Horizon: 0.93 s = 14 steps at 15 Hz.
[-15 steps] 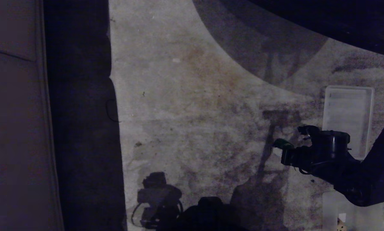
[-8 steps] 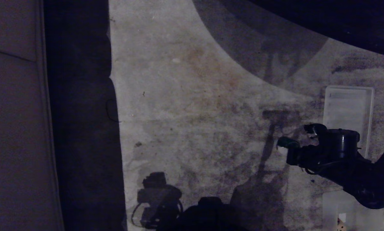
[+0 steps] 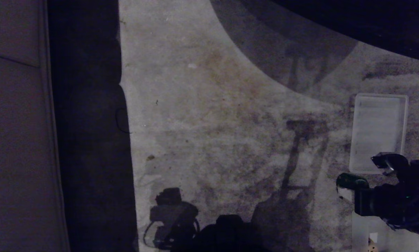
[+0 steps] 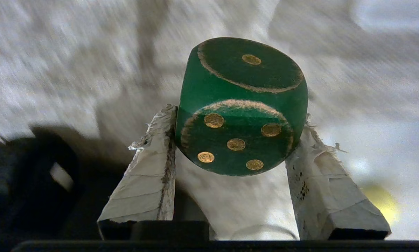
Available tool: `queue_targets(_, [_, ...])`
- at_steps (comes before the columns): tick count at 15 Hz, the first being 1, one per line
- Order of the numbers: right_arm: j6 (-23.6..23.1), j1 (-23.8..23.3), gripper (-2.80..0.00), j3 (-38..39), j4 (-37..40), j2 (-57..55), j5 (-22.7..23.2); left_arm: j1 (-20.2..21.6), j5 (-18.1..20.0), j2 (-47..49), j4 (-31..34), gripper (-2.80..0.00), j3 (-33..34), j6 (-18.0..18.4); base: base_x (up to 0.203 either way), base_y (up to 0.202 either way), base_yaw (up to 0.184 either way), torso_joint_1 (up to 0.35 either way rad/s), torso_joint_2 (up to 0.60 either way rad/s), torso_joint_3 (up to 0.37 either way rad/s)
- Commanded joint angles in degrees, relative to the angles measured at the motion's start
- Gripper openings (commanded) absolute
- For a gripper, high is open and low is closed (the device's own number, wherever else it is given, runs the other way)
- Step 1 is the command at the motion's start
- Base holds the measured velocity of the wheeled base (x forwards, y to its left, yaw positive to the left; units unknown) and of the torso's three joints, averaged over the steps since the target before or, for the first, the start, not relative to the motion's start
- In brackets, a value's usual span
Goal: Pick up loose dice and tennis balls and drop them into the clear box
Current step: Put the toys in the box
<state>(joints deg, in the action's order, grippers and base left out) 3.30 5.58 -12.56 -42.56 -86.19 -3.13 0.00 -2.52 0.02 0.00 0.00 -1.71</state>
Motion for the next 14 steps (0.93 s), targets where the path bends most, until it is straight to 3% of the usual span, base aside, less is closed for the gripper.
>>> queue_targets(1, [-0.5,0.0,-2.8,3.3,4.6,12.8,-1.0,0.0,0.0,0.1,0.0,-2.8,0.0,-0.1,0.0,0.0,0.0,0.0,0.0,0.0])
queue_targets(5, [-2.8,0.0,-2.8,9.9,13.9,30.7,-1.2,0.0,0.0,0.0,0.0,-2.8,0.0,-0.1,0.0,0.0,0.0,0.0,0.0,0.0])
queue_targets(9, [-4.0,-0.6,-2.8,12.1,30.3,51.9,-0.6,0.0,0.0,0.0,0.0,-2.8,0.0,-0.1,0.0,0.0,0.0,0.0,0.0,0.0])
queue_targets(14, [-4.5,-5.8,-2.8,12.9,40.3,69.7,3.1,0.0,0.0,0.0,0.0,-2.8,0.0,-0.1,0.0,0.0,0.0,0.0,0.0,0.0])
